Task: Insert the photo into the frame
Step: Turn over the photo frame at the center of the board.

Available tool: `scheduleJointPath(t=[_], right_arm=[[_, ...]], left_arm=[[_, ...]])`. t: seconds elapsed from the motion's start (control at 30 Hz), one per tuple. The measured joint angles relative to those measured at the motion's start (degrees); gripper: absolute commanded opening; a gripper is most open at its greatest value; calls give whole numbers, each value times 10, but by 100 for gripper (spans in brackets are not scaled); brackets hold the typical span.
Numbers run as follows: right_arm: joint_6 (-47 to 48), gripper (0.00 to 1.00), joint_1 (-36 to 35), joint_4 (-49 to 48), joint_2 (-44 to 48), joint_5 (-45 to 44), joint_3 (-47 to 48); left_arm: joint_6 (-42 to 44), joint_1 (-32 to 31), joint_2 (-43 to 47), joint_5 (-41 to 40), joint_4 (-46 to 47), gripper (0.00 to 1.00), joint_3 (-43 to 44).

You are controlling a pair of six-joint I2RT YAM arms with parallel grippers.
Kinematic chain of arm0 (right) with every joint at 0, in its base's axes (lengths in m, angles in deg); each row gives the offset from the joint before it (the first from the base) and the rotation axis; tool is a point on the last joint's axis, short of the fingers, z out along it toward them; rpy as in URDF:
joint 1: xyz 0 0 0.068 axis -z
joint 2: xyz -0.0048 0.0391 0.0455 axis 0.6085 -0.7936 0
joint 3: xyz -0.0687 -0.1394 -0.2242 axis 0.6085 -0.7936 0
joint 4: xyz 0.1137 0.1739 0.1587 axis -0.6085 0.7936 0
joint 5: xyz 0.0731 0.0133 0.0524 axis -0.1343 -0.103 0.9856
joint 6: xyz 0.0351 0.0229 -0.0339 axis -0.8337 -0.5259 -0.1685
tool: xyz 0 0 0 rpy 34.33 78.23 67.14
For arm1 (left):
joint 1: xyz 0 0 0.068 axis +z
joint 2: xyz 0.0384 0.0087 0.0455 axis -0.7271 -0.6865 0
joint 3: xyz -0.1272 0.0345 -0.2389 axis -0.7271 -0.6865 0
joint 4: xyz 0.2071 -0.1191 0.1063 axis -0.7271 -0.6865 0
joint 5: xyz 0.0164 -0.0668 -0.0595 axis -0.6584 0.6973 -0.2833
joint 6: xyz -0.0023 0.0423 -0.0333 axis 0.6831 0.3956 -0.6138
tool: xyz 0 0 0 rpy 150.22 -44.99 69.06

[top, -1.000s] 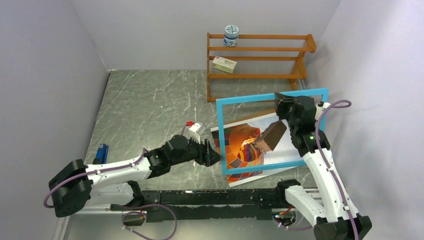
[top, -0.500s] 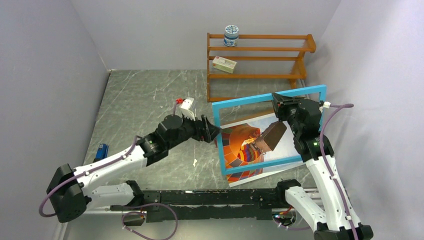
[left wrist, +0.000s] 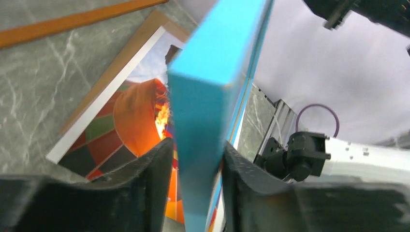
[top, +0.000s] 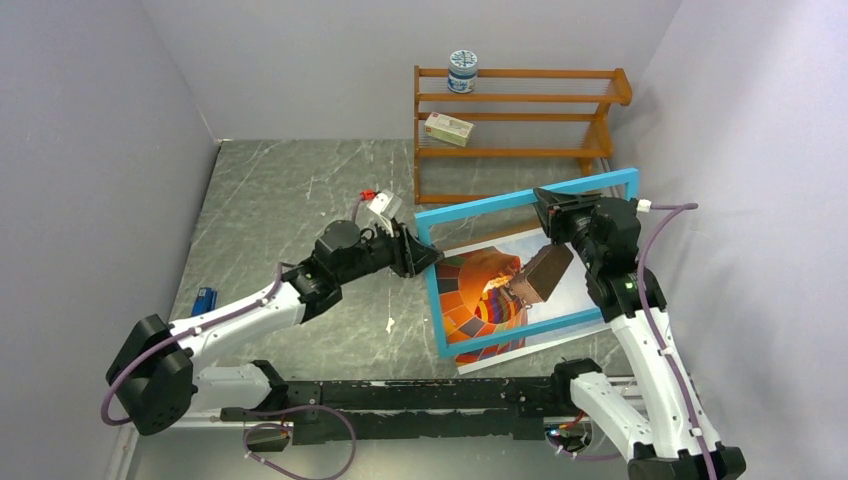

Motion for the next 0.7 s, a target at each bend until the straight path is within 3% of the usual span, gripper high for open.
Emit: scheduleJointPath(t=[0.07,0.3,0.43,0.53,0.7], right_arm=[[0,14,0,0,-7,8,-1],[-2,49,3,-3,-15,10,-15],[1,61,3,-2,-19,9,-15],[3,60,3,-2,-30,9,-15],[4,35,2,-9,-47,9,-14]], left_arm=[[2,1,-6,22,23,4,0],[20,3,-9,59,15,2,1],[31,3,-1,62,12,3,1],[42,3,7,67,10,2,1],[51,3,10,75,7,3,1]])
